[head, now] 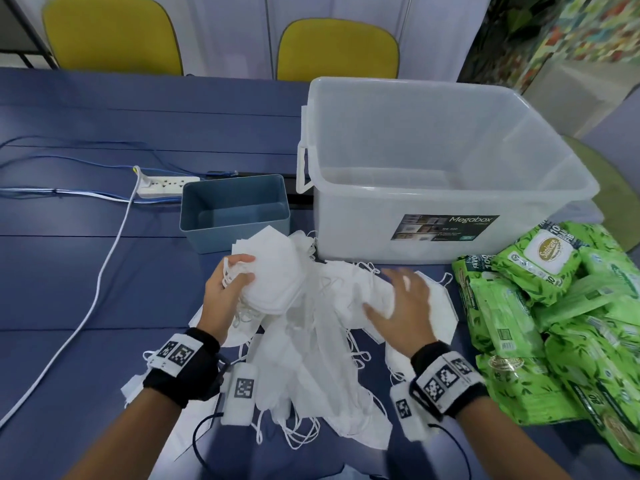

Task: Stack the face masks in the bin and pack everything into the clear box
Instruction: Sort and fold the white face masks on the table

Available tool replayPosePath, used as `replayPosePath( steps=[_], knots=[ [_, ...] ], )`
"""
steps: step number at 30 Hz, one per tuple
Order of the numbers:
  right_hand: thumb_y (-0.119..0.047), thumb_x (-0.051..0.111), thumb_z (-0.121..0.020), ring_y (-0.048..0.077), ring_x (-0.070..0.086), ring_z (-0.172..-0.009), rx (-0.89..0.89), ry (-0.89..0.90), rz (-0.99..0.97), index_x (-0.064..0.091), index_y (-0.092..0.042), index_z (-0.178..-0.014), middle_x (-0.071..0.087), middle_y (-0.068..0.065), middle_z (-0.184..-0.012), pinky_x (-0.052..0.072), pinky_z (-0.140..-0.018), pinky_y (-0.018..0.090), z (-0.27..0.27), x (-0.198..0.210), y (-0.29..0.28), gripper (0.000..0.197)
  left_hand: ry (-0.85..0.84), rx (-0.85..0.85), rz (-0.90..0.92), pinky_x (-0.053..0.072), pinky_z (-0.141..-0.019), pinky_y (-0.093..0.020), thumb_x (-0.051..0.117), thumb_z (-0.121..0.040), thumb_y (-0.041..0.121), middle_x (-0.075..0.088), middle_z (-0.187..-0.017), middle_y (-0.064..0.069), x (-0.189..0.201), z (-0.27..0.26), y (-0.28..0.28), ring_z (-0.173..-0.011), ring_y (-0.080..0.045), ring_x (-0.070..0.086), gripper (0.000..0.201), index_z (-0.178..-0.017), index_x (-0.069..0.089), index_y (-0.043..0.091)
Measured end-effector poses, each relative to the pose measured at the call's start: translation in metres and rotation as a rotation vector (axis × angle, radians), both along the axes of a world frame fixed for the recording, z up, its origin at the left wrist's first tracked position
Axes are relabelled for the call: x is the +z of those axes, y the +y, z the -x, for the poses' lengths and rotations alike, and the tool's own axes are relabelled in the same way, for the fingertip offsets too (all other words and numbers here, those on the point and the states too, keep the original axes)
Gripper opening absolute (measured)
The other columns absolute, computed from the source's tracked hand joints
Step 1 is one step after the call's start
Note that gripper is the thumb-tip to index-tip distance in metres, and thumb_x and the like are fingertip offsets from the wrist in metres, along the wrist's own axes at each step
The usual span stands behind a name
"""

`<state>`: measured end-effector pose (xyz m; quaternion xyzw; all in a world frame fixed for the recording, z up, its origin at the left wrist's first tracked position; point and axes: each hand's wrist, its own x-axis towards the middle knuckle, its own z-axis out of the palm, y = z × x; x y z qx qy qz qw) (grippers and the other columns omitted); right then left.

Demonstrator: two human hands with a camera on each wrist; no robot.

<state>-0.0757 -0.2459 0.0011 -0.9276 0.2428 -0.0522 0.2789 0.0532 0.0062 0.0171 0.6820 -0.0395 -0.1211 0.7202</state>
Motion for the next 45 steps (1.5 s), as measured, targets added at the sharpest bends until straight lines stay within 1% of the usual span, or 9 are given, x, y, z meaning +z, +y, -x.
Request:
replayPosePath(
  steps=[3, 7, 12, 15, 19, 28, 36, 39, 45],
  knots=[
    [-0.077, 0.056, -0.059, 0.017, 0.022, -0.135, 0.191, 0.042, -0.213, 0.031, -0.028, -0.142, 0.029, -0.002, -0.145, 0.025, -0.113, 0.038, -0.008, 0.013, 0.051, 0.099, 0.027, 0.008, -0.015, 0.041, -0.086, -0.03, 0.057, -0.069, 0.018, 0.062, -0.1, 0.009, -0.004, 0.0, 0.0, -0.095, -0.014, 0.053, 0.024, -0.092, 0.063, 0.021],
    [-0.061, 0.071, -0.068, 0.022, 0.026, -0.135, 0.278, 0.172, -0.226, 0.014, -0.026, -0.149, 0.023, 0.001, -0.148, 0.029, -0.112, 0.041, -0.022, 0.007, 0.088, 0.105, 0.031, -0.051, -0.037, 0.046, -0.086, -0.025, 0.057, -0.07, 0.016, 0.062, -0.103, 0.008, -0.005, 0.008, -0.003, -0.098, -0.009, 0.057, 0.025, -0.094, 0.063, 0.022],
    [-0.019, 0.06, -0.087, 0.022, 0.051, -0.117, 0.188, 0.168, -0.315, 0.037, -0.02, -0.14, 0.048, 0.005, -0.133, 0.041, -0.098, 0.03, -0.031, -0.005, 0.077, 0.058, -0.043, -0.062, -0.07, 0.042, -0.069, -0.002, 0.055, -0.084, -0.007, 0.057, -0.099, 0.007, -0.007, 0.016, -0.004, -0.079, 0.021, 0.052, 0.022, -0.105, 0.059, 0.001],
    [-0.013, 0.055, -0.089, 0.02, 0.059, -0.092, 0.104, 0.098, -0.339, 0.056, -0.016, -0.12, 0.066, 0.004, -0.108, 0.04, -0.076, 0.022, -0.028, -0.001, 0.056, 0.032, -0.024, -0.052, -0.066, 0.044, -0.076, -0.011, 0.06, -0.078, 0.007, 0.06, -0.099, 0.01, -0.007, 0.013, 0.002, -0.086, 0.009, 0.055, 0.023, -0.101, 0.061, 0.013],
    [-0.015, 0.06, -0.091, 0.023, 0.058, -0.108, -0.052, 0.026, -0.377, 0.056, -0.011, -0.125, 0.063, 0.004, -0.117, 0.04, -0.086, 0.023, -0.022, 0.004, 0.02, 0.035, 0.002, -0.037, -0.078, 0.043, -0.085, -0.029, 0.057, -0.072, 0.018, 0.062, -0.104, 0.009, -0.012, 0.006, 0.008, -0.097, -0.012, 0.054, 0.024, -0.092, 0.063, 0.028],
    [-0.023, 0.061, -0.092, 0.027, 0.065, -0.094, -0.296, -0.231, -0.699, 0.066, -0.014, -0.094, 0.069, 0.011, -0.101, 0.053, -0.082, 0.038, -0.005, 0.016, -0.036, 0.01, -0.045, -0.073, -0.068, 0.045, -0.08, -0.026, 0.056, -0.071, 0.017, 0.062, -0.102, 0.011, -0.004, 0.002, -0.004, -0.091, -0.009, 0.056, 0.025, -0.095, 0.062, 0.023],
    [-0.03, 0.067, -0.077, 0.01, 0.07, -0.077, -0.197, -0.455, -1.015, 0.067, -0.013, -0.095, 0.075, -0.003, -0.085, 0.057, -0.067, 0.025, 0.001, 0.05, -0.04, 0.025, -0.15, -0.178, -0.187, 0.041, -0.103, -0.047, 0.06, -0.069, 0.022, 0.062, -0.111, 0.01, 0.007, -0.008, -0.006, -0.113, -0.022, 0.052, 0.028, -0.094, 0.062, 0.034],
    [-0.02, 0.071, -0.063, 0.011, 0.071, -0.079, -0.118, -0.491, -1.133, 0.056, -0.016, -0.105, 0.075, -0.004, -0.088, 0.057, -0.06, 0.027, 0.0, 0.063, -0.03, 0.045, -0.176, -0.21, -0.174, 0.04, -0.102, -0.048, 0.06, -0.065, 0.027, 0.063, -0.11, 0.009, 0.013, -0.004, -0.011, -0.108, -0.021, 0.053, 0.03, -0.094, 0.062, 0.033],
    [0.013, 0.06, -0.082, 0.014, 0.067, -0.076, 0.044, -0.457, -1.135, 0.041, -0.03, -0.126, 0.071, 0.005, -0.095, 0.048, -0.045, 0.023, -0.012, 0.071, 0.01, 0.065, -0.236, -0.234, -0.103, 0.04, -0.096, -0.033, 0.058, -0.063, 0.033, 0.062, -0.106, 0.008, 0.023, 0.013, -0.027, -0.106, -0.015, 0.052, 0.035, -0.097, 0.062, 0.024]
  ],
)
